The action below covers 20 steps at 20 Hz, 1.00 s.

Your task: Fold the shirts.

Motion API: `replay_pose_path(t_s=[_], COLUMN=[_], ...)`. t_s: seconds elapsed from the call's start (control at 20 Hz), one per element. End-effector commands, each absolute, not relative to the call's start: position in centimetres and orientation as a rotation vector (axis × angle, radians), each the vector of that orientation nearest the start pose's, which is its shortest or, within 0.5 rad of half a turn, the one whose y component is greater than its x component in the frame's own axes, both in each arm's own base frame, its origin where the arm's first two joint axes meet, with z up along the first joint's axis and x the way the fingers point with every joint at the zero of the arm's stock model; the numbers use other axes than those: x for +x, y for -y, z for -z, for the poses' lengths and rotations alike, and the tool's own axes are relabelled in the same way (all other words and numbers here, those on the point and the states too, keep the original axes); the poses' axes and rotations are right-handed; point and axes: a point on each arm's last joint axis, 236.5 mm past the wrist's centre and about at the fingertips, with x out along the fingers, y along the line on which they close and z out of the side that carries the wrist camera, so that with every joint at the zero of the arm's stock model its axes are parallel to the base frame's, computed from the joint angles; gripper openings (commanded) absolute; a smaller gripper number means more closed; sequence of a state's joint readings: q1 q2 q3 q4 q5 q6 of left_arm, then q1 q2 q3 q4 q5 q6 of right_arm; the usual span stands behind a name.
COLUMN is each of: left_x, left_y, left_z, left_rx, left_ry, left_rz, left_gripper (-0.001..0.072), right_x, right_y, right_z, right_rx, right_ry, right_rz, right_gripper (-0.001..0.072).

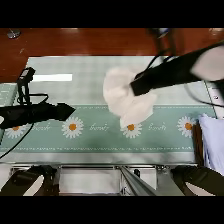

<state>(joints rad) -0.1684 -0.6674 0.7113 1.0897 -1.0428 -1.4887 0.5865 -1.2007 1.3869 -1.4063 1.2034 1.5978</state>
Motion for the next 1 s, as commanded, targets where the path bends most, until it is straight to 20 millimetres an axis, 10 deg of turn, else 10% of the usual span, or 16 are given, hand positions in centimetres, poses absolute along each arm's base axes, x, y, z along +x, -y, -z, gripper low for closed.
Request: replay_pose_path(t_s=[0.0, 0.15, 0.25, 0.3, 0.4, 0.6, 0.75, 0.95], left_x=[27.0, 27.8, 28.1, 28.2, 27.7, 25.1, 22.6, 22.8], left_y=[14.1, 14.1, 13.9, 13.8, 13.7, 14.0, 17.4, 19.5], left_z=[-6.2, -4.5, -3.2, -2.7, -1.9, 0.2, 2.3, 5.6], left_rx=[-0.282, -0.288, -0.282, -0.283, -0.286, -0.304, -0.441, -0.627], left_ry=[-1.019, -1.062, -1.099, -1.116, -1.157, -1.297, -1.348, -1.314], left_rz=[0.440, 0.421, 0.407, 0.403, 0.400, 0.418, 0.534, 0.510], left_gripper=[0.0703, 0.0703, 0.0703, 0.0703, 0.0703, 0.0703, 0.0703, 0.0703], right_x=[30.9, 30.7, 30.9, 31.7, 34.3, 38.8, 35.6, 29.2], right_y=[-32.0, -36.7, -38.1, -37.5, -33.0, -14.4, -3.1, -2.8], right_z=[-2.4, 1.6, 1.0, -0.2, -3.8, -9.9, -7.8, 0.1], right_rx=[-0.089, 0.091, 0.171, 0.171, 0.140, 0.125, 0.256, 0.524], right_ry=[-1.213, -1.288, -1.293, -1.280, -1.252, -1.162, -1.179, -1.248], right_rz=[-0.682, -0.722, -0.785, -0.795, -0.761, -0.410, -0.148, -0.092], right_gripper=[0.0023, 0.0049, 0.0617, 0.0619, 0.0618, 0.0617, 0.0617, 0.0616])
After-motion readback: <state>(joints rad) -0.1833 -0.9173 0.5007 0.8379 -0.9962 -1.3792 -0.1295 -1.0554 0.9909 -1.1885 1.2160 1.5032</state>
